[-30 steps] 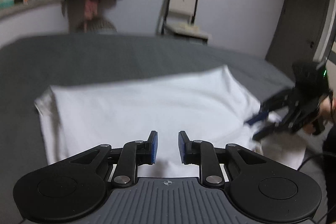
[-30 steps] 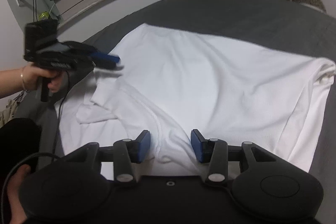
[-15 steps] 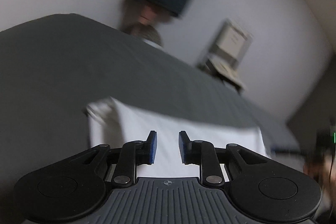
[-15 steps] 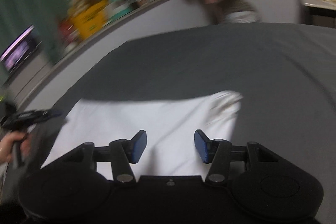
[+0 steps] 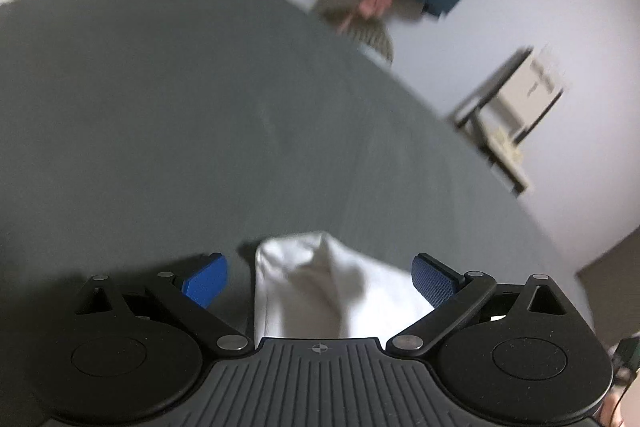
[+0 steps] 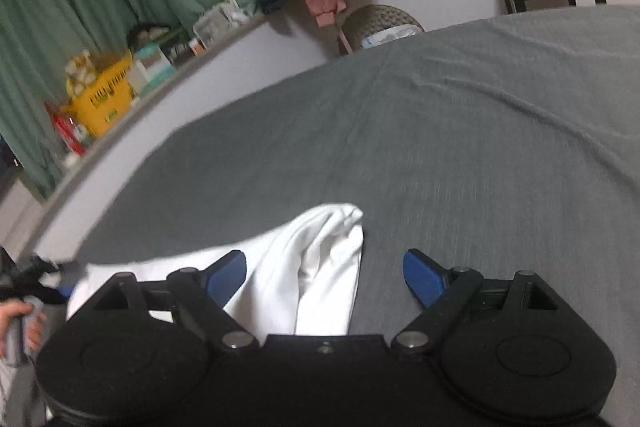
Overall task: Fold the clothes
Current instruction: 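Grasp the shirt strip end with both grippers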
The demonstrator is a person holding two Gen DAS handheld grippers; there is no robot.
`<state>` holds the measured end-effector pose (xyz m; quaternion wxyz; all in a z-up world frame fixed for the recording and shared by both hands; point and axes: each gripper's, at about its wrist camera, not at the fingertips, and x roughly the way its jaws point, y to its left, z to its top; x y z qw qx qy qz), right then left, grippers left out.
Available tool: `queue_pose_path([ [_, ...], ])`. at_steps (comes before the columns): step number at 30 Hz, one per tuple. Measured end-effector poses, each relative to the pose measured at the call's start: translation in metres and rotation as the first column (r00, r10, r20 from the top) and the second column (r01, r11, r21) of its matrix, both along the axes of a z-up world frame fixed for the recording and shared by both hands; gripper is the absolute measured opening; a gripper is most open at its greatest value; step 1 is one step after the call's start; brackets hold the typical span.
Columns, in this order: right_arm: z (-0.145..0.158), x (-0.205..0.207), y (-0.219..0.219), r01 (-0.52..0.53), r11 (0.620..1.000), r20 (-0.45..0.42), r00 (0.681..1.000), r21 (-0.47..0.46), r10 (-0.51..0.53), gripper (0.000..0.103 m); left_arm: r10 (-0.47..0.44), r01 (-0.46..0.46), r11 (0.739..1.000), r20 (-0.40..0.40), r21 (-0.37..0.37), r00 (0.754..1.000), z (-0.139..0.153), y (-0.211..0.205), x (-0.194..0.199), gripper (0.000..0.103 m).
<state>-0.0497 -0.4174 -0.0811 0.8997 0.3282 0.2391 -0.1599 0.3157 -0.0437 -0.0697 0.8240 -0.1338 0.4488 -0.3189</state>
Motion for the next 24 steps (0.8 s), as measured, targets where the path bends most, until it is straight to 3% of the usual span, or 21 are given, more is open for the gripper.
queue_pose_path([
  [4,-0.003,0.0,-0.02,-0.012,0.995,0.053,0.999,0.096,0.007,0.082,-0.012,0.012,1.0,0.023,0.011,1.0,-0.007,-0.018,-0.003,0.094],
  [6,-0.006,0.004,-0.029,-0.038,0.99,0.071,0.997,0.137,0.028,0.078,-0.023,0.022,0.999,0.03,0.029,0.999,-0.009,-0.026,-0.003,0.062],
  [7,-0.007,0.008,-0.033,-0.076,0.984,0.079,0.995,0.164,0.064,0.074,-0.021,0.02,0.999,0.03,0.036,0.999,-0.007,-0.024,-0.003,0.059],
  [8,-0.01,0.013,-0.036,-0.101,0.977,0.078,0.993,0.187,0.088,0.064,-0.018,0.017,0.999,0.029,0.04,0.999,-0.005,-0.021,-0.002,0.056],
  [10,-0.015,0.021,-0.04,-0.135,0.968,0.083,0.989,0.211,0.12,0.056,-0.019,0.019,0.999,0.012,0.03,1.0,-0.006,-0.015,-0.001,0.042],
  [12,-0.02,0.023,-0.04,-0.132,0.969,0.084,0.99,0.206,0.117,0.032,-0.035,0.035,0.999,0.004,0.026,0.999,-0.006,-0.012,-0.002,0.027],
  [14,-0.026,0.021,-0.041,-0.128,0.963,0.1,0.989,0.235,0.107,0.016,-0.061,0.06,0.997,0.024,0.042,0.998,-0.007,-0.014,-0.006,0.019],
  [16,-0.027,0.017,-0.038,-0.134,0.964,0.12,0.987,0.23,0.108,0.014,-0.071,0.068,0.996,0.072,0.055,0.995,-0.006,-0.017,-0.011,0.016],
  [19,-0.014,0.018,-0.03,-0.12,0.982,0.123,0.987,0.145,0.102,0.012,-0.068,0.062,0.997,0.13,0.049,0.989,0.005,-0.016,-0.015,0.014],
  [24,0.032,0.033,-0.023,-0.095,0.995,0.153,0.984,0.024,0.09,0.012,-0.062,0.06,0.998,0.229,0.014,0.972,0.033,-0.022,-0.008,0.014],
])
